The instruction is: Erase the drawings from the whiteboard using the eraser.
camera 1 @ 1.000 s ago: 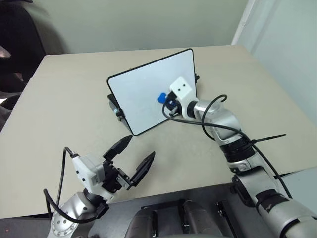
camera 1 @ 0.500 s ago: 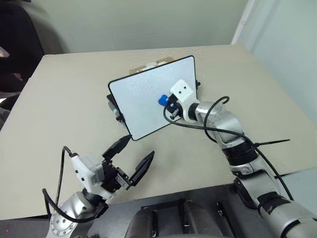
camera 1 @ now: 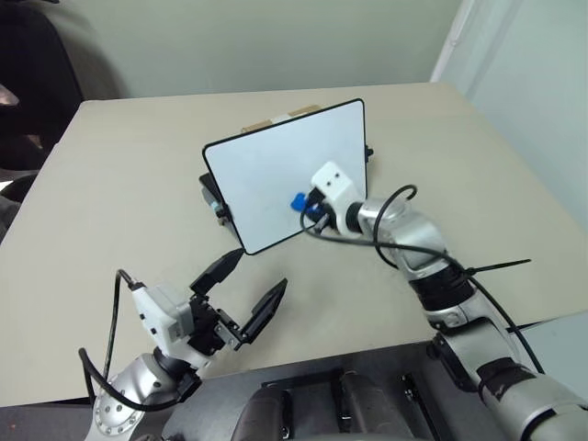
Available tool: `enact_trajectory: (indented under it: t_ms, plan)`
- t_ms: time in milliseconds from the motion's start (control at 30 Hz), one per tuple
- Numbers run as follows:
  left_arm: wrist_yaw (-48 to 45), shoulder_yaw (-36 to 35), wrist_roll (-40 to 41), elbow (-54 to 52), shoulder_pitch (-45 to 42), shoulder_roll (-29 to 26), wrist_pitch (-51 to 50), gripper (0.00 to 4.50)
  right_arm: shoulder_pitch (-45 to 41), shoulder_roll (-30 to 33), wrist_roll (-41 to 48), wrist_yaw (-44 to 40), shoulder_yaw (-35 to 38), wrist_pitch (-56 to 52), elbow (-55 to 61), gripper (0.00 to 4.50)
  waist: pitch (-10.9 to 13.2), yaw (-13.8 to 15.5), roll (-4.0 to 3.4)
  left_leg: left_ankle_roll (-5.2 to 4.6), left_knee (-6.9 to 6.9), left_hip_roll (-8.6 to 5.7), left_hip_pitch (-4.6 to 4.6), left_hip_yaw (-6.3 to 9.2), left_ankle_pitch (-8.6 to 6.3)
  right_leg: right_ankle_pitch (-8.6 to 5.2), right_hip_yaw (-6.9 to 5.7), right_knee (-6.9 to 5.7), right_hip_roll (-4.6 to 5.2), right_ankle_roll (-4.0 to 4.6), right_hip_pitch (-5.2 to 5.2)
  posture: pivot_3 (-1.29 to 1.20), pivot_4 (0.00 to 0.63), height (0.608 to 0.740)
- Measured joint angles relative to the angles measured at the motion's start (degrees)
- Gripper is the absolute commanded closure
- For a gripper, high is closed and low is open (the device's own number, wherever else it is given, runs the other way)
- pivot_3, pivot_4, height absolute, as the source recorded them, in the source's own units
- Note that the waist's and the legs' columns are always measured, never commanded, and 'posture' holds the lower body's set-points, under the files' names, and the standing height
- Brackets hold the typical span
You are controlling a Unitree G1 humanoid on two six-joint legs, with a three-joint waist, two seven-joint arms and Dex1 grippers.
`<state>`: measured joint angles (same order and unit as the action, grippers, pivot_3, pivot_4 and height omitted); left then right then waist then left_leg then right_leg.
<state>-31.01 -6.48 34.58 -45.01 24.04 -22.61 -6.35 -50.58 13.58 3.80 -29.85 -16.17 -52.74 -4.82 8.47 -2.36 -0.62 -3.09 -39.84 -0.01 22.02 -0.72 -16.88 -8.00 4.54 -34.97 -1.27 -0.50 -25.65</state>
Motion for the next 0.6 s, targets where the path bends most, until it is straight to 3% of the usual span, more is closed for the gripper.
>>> enact_trajectory:
  t_ms: [300,600]
  plan:
    - [-0.4,0.0,0.0,0.4,-0.4,0.0,0.0,0.00,-0.7,4.4,0.0,1.4,5.1,-1.1,1.3,3.96,0.0,0.2,0.00,-0.02,0.00,0.00,0.01,0.00,-0.02,-0.03,0.00,0.03,0.00,-0.03,0.01,0.00,0.150,0.740]
    - [-1.4,0.6,-0.1,1.0,-1.0,-0.2,0.0,0.00,9.3,13.4,4.9,-0.2,13.5,-10.9,16.5,3.96,0.0,0.8,0.00,0.41,-0.07,-0.01,0.04,-0.05,0.19,-0.40,0.01,0.05,0.03,-0.30,0.31,0.00,0.150,0.740]
